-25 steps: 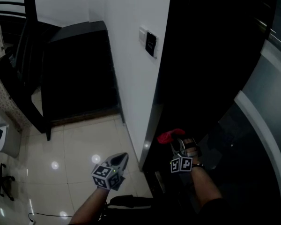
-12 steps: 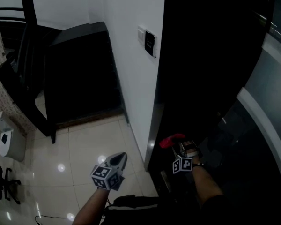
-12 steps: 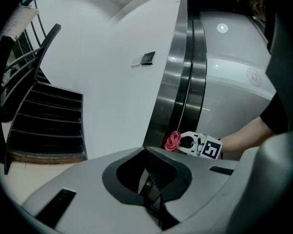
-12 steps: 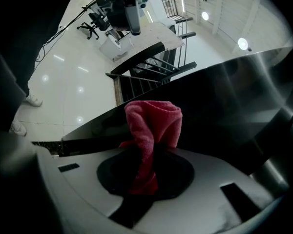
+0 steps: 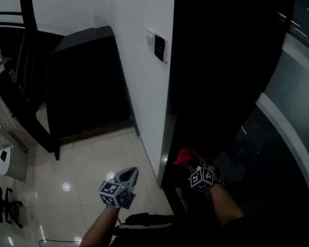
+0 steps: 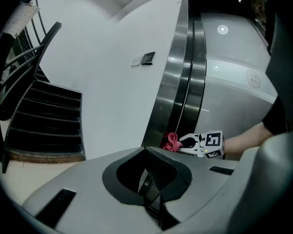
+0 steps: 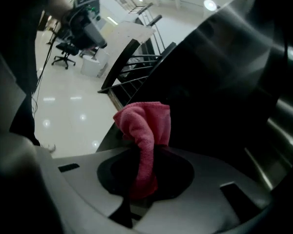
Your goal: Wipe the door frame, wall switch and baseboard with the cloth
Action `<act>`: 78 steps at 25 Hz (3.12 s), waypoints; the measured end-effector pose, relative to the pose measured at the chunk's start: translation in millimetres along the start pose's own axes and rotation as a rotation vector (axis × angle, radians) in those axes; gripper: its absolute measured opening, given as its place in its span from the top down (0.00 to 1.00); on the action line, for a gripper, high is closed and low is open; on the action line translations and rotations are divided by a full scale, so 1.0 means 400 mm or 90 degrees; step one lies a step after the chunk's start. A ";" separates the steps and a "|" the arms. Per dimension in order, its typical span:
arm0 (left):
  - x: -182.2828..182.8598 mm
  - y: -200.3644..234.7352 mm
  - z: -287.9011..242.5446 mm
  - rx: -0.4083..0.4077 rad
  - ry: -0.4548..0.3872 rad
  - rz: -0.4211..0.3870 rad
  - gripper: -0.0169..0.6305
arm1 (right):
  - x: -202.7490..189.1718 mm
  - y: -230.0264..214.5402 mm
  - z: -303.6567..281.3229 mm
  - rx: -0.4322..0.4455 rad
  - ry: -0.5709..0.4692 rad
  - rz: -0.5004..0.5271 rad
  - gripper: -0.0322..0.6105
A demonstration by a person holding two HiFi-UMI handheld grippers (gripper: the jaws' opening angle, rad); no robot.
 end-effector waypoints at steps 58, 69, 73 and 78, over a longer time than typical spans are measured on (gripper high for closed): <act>0.568 0.960 0.269 0.298 -0.319 0.051 0.97 | 0.844 -0.338 -0.823 0.017 -0.454 -0.613 0.85; 0.910 1.205 -0.337 0.004 -0.220 0.002 0.97 | 0.880 -0.605 -0.929 -0.192 -0.409 -0.517 0.85; 0.972 1.224 -0.575 -0.175 -0.127 -0.018 0.97 | 0.872 -0.620 -0.871 -0.336 -0.294 -0.494 0.85; 1.026 1.134 -0.762 -0.410 -0.008 -0.061 0.97 | 0.884 -0.632 -0.761 -0.522 -0.133 -0.541 0.85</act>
Point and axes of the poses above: the fingertips, and each gripper's own axes: z backward along the fingers, y to its left, x out of its top, the point moved 10 cm from there along z, backward along the fingers, and after that the axes turned 14 degrees about z, right-handed, at the moved point
